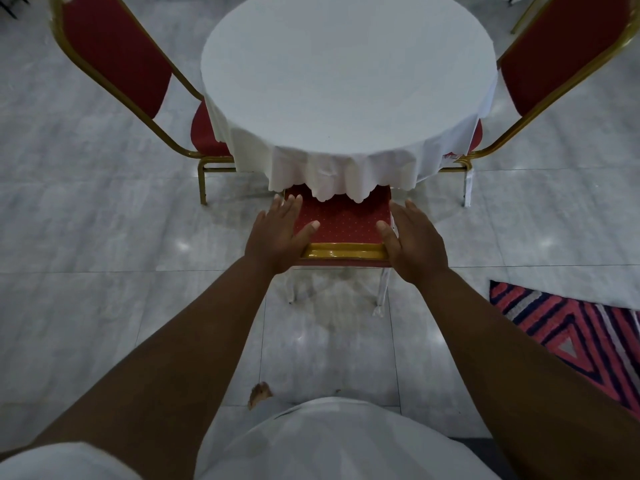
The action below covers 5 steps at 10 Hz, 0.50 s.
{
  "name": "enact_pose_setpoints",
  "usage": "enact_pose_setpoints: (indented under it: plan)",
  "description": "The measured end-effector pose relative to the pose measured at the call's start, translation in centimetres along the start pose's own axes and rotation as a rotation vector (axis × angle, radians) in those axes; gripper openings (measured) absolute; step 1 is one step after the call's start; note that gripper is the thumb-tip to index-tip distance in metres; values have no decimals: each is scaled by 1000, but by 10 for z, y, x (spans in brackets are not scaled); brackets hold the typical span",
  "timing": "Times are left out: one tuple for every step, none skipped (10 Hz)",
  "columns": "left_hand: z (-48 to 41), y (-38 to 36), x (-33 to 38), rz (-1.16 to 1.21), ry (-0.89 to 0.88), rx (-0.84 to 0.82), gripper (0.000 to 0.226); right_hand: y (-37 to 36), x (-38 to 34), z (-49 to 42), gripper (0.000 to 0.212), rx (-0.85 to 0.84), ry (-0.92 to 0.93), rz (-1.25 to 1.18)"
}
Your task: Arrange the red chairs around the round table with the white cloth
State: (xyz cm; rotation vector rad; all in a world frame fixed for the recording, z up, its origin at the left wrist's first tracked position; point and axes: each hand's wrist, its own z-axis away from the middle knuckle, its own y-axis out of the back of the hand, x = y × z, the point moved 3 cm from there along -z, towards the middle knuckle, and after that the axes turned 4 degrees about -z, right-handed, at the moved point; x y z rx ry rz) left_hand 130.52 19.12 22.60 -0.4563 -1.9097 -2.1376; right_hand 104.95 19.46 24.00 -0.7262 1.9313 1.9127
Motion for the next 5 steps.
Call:
enact_pose_setpoints:
  plan:
    - [-3, 2, -2, -6, 5, -16, 77, 2, -5, -2, 63, -13, 3, -7]
    - [-6, -1, -5, -22, -8, -108, 84, 3, -7, 0, 64, -15, 2, -15]
    - [-13, 0, -4, -70, -52, -245, 91, 4, -5, 0, 67, -42, -1, -18]
    - [-39, 8, 7, -93, -133, -231, 92, 5, -1, -2, 65, -59, -51, -103]
    - [-79, 18, 29, -115, -261, -259, 91, 15, 3, -6, 57, 20, -242, -289]
